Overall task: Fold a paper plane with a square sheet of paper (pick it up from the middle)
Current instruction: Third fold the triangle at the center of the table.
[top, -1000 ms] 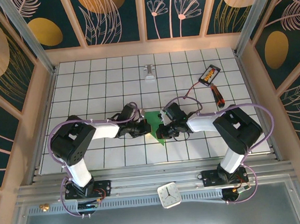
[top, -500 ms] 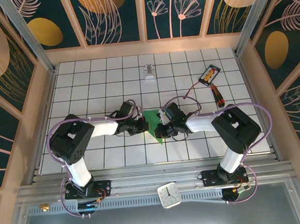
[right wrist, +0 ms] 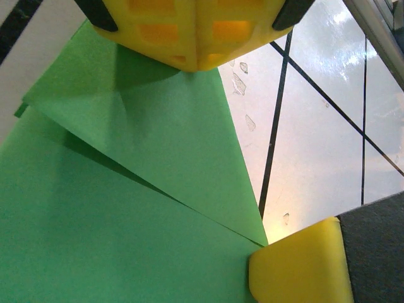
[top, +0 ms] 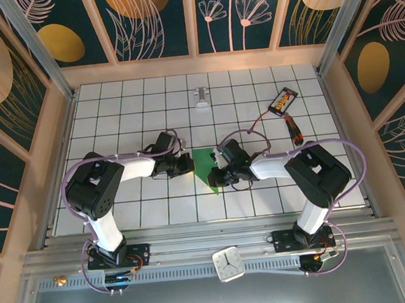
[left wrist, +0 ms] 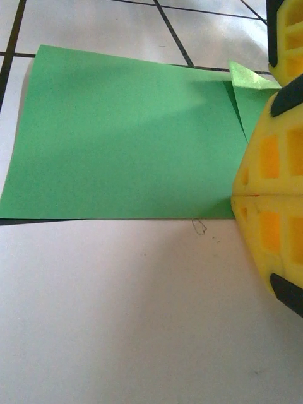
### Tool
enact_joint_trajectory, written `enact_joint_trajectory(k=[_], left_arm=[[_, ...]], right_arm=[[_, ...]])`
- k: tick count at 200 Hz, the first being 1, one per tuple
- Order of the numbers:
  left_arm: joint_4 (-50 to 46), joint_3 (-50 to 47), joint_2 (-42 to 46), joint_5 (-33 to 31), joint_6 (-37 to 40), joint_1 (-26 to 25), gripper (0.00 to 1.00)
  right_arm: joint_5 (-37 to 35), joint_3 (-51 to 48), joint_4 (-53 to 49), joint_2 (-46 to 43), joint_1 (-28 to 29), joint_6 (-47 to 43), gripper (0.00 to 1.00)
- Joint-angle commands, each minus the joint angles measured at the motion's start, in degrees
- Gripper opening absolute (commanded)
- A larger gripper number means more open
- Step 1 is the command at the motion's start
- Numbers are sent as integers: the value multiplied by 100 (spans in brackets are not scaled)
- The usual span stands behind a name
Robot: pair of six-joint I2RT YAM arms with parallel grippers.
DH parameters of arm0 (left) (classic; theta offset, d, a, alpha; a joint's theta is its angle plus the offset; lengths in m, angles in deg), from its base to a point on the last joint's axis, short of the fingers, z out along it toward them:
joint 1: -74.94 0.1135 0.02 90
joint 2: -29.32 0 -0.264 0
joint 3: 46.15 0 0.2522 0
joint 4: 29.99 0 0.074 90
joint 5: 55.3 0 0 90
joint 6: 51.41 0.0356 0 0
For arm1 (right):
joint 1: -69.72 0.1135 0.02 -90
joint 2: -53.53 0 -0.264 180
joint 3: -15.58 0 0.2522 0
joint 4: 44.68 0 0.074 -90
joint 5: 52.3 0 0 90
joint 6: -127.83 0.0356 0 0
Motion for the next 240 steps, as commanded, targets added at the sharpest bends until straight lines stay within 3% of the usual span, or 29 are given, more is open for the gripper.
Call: enact_joint_trajectory(k=[1,53,83,129,176,240], left_arm=[[-426,43,-329,-1120,235,246,0],[-536,95,-159,-1422,404,408,0],[-153,-101,349,-965,237,413,0],[78,-643,1132,8,16,345,27],[827,-1089,1323,791,-428,20,37],[1314,-1435,1264,790,-809,-297,47]], right_arm=[[-689,-471,-1522,474,119,-118,0],[-698,-601,-1481,398,120,-73,0],[-594,-636,-1409,183,128,-142,0],[-79,-603,-1435,-648,64,-664,0],[918,-603,-174,-1140,-445,-90,0],[359,-442,-174,-1043,-801,87,0]])
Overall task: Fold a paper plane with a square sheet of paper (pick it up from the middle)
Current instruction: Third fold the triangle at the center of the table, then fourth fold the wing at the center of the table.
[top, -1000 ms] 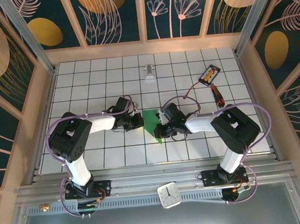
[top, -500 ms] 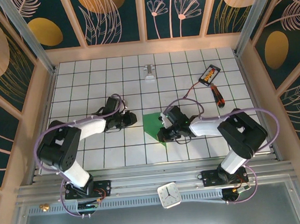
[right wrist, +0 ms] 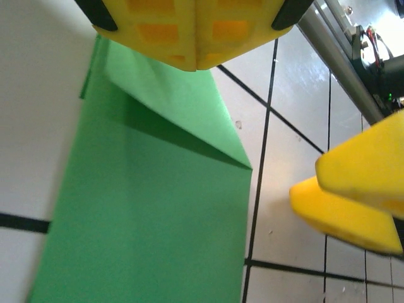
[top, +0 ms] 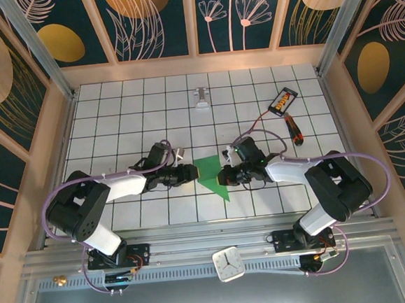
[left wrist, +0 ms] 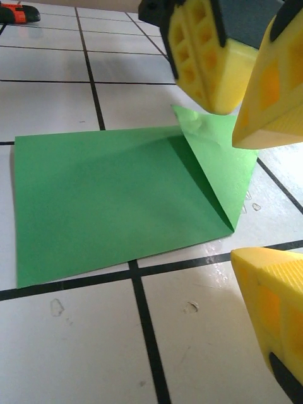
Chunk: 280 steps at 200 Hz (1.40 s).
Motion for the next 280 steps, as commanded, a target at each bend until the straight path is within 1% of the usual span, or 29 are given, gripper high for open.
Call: enact_joint_trajectory(k=[1,38,98,138,193,237,280], left_arm=[[361,-73,8,141,-206,-40,47],[395,-92,-137,188,-289,-91,48],[343,-109,-241,227,-370,-177,50],[631,-74,-376,429,-527,-232,51],[283,146,-558,284,-512,-249,50],[471,207,-676,407,-674,-259,50],[453,328,-684,408,-702,-265,49]], right_arm=[[-260,129,6,-11,-144,95,0],[-327,237,-16,308,-160,50,0],[-652,240,-105,651,-155,7,0],[-690,115,-100,645,-161,59,0],[-724,45,-92,610,-145,84,0],[-742,36,-97,601,-146,86,0],[-734,-17,-55,600,-153,118,0]])
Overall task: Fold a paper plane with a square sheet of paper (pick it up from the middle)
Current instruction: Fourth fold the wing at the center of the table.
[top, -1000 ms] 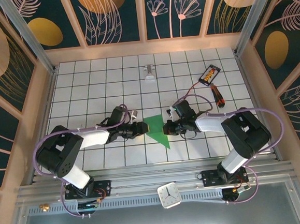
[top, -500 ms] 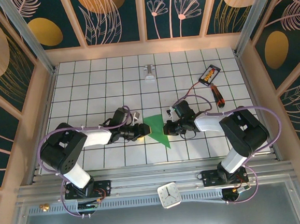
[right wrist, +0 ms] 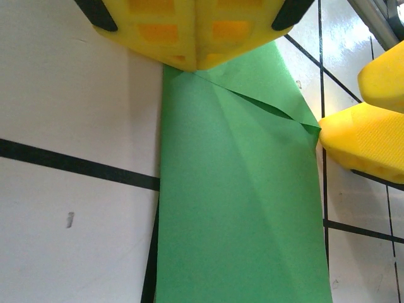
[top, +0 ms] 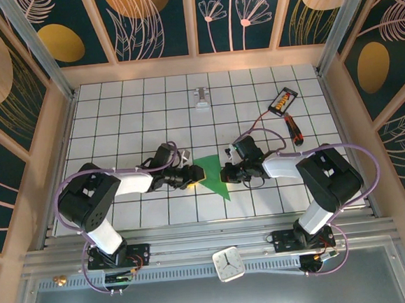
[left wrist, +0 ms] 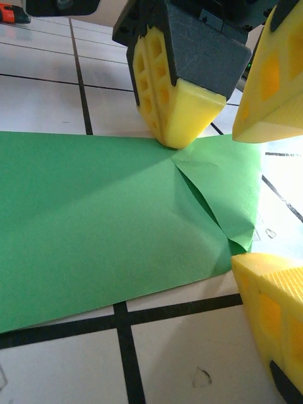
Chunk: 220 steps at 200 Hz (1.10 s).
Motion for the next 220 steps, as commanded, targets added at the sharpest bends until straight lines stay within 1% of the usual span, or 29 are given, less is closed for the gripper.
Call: enact_joint_trajectory(k=[1,36,58,73,115,140,169,220], left_arm=[[79,129,-106,40,-86,-42,49],[19,109,-32,-55,-126,-40,49],[149,25,31,-72,-238,-41,49],[206,-29,62,-58,-317,-44,46],[-792,120,173,-666,158,-46,38],[-822,136,56,-644,198,-42,32],[-546,157,-28,-416,90,-42,26],[-356,200,-106,-228,26,-43,21]], right_arm=[[-297,-174,-74,74,-11,80,0],[-313,-219,-74,36,-3,95,0],[-323,-217,-84,39,-4,82,0],[-324,-231,-83,28,-3,83,0],[-336,-236,-105,10,-11,78,0],[-358,-253,-110,-3,-7,62,0],[-367,-280,-102,-8,-7,65,0],[-375,-278,-120,-5,-6,41,0]])
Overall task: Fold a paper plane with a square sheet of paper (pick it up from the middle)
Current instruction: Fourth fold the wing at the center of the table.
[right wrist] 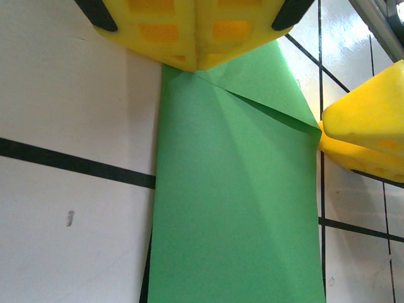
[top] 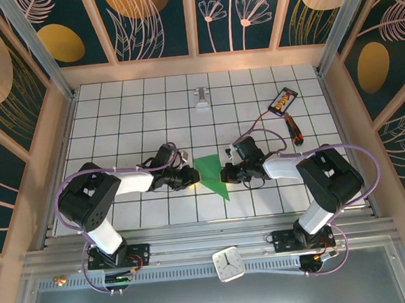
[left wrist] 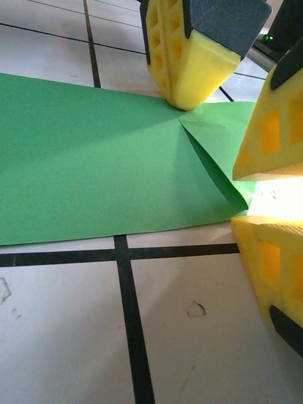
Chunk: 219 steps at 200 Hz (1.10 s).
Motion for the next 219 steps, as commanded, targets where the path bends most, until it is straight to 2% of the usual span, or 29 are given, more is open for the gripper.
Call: enact_joint_trajectory(k=[1,78,119,161,191,219], left_arm=[[93,136,-77,171,-55,-36,21],[42,183,-75,106,-27,-32,10],[35,193,-37,140,6,-31,0],[173,144,172,166,-62,-36,0],[360,38,285,240,-300,-31,0],[427,40,290,332,-457,-33,0]], right_arm=[[-371,-187,-283,21,-4,20,0],[-373,-169,-291,54,-3,-4,0],[-363,-179,-248,11,-7,49,0],[-398,-170,-273,-425,-49,-41,0],[-366,-179,-193,-904,-7,-222,9],[-729,-162,-192,-1169,296,-375,16]])
